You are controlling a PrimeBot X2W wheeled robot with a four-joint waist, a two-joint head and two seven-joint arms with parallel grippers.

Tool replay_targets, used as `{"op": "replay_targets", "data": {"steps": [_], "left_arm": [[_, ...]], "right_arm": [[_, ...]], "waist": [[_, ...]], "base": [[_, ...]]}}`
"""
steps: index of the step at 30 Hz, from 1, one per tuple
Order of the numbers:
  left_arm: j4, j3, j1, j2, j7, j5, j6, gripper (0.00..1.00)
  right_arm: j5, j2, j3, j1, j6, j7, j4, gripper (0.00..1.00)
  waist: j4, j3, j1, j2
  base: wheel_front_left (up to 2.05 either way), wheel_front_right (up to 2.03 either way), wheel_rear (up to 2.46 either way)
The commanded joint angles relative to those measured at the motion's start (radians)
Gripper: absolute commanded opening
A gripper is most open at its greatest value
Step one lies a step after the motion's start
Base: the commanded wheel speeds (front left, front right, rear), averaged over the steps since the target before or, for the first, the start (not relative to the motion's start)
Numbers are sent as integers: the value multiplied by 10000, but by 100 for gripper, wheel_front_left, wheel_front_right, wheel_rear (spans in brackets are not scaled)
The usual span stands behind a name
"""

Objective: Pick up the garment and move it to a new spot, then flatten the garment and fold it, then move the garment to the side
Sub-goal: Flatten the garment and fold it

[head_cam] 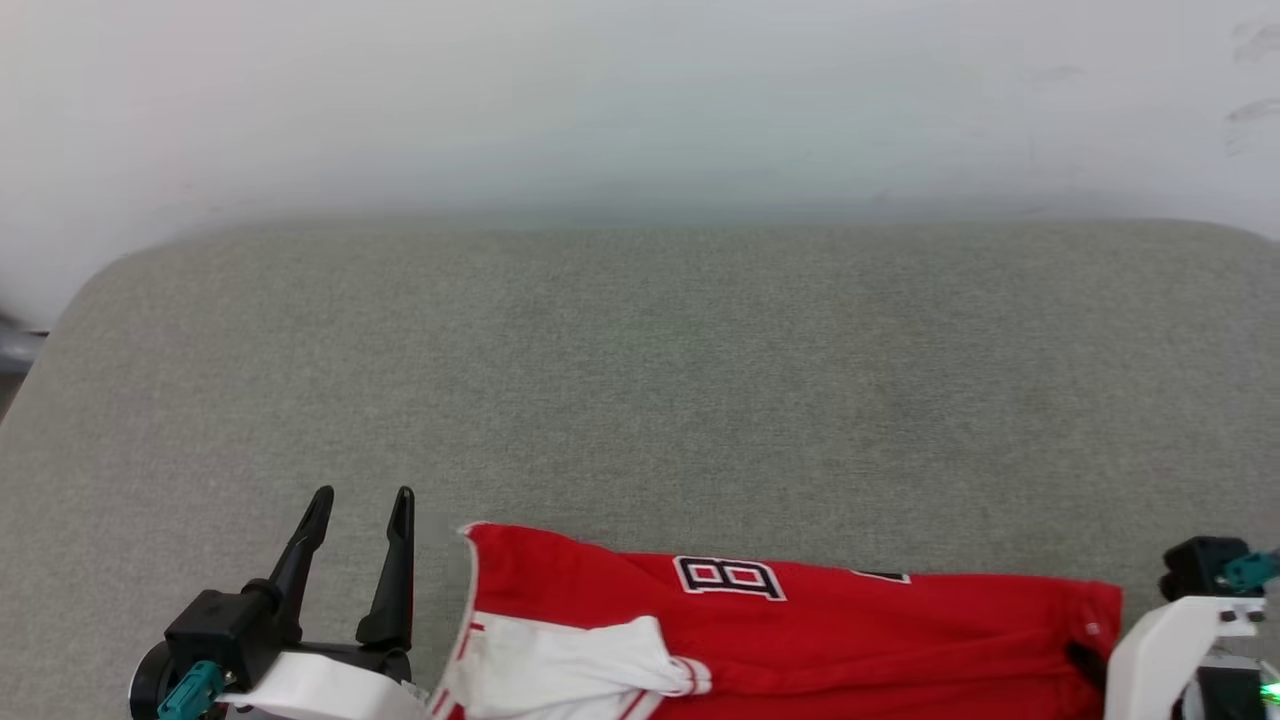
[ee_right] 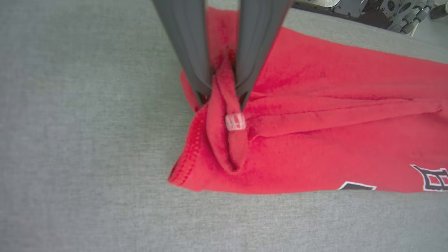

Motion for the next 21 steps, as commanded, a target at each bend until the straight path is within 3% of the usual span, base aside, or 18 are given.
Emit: {"op": "replay_targets", "data": {"steps": [1, 11, 15, 18, 19, 21], "left_arm": [[30, -1, 153, 2, -6, -8, 24, 100], [24, -77, 189, 43, -7, 56, 82, 100], [6, -44, 252, 50, -9, 52, 119, 100], [13, -76, 163, 40, -10, 57, 95, 100], [24, -100, 66, 28, -11, 74, 63, 100], [26, -125, -1, 23, -13, 134, 55, 100]], "right_arm": [[-8, -179, -282, -117, -17, 47, 50, 0], [-178, -581, -1732, -44, -17, 551, 311, 0], [611, -21, -1928, -308, -14, 1145, 206, 0], [1898, 860, -2226, -462, -14, 2164, 249, 0], [2893, 1342, -2525, -616, -14, 2800, 100, 0], [3728, 1656, -2698, -578, -14, 3415, 94, 0]], "waist": [[-160, -137, 0, -1], [-417, -232, 0, -1], [-534, -207, 0, -1], [-528, -174, 0, -1], [-473, -147, 0, -1], [-408, -132, 0, -1]], "base": [[0, 0, 0], [0, 0, 0], [0, 0, 0], [0, 0, 0], [0, 0, 0], [0, 0, 0]]}}
